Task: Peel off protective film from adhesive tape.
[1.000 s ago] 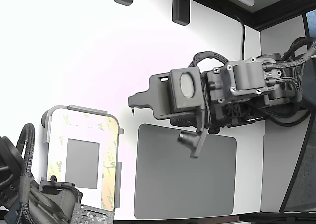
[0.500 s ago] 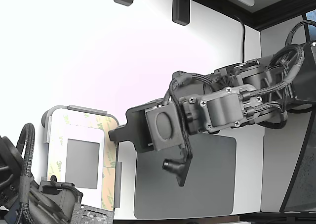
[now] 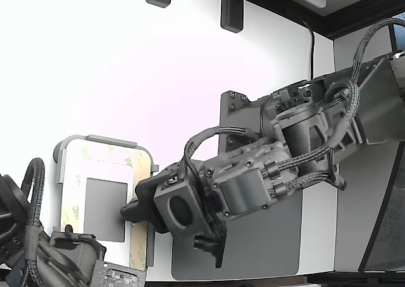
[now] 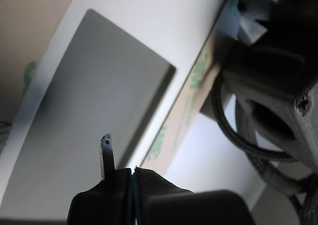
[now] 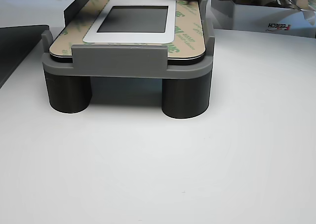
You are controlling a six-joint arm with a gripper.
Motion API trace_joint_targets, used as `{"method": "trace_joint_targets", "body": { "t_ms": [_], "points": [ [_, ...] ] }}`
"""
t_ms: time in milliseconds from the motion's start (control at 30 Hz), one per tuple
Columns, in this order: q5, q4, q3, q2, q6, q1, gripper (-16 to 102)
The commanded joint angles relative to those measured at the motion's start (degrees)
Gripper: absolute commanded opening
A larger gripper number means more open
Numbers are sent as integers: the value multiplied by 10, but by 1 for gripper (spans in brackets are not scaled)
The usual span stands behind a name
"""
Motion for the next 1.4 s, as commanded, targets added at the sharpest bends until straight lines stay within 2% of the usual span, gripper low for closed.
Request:
{"method": "trace_joint_targets", "body": {
  "t_ms": [0, 100, 333, 667, 1033, 1367],
  "points": [
    [5, -12, -20, -4, -5, 3, -11],
    [4, -9, -39, -28, -14, 11, -11],
    [35, -30, -44, -55, -25, 50, -11],
    [23, -38, -74, -88, -59, 62, -11],
    [31, -54, -80, -114, -49, 79, -11],
    [27, -40, -108, -136, -47, 79, -11]
  ]
}}
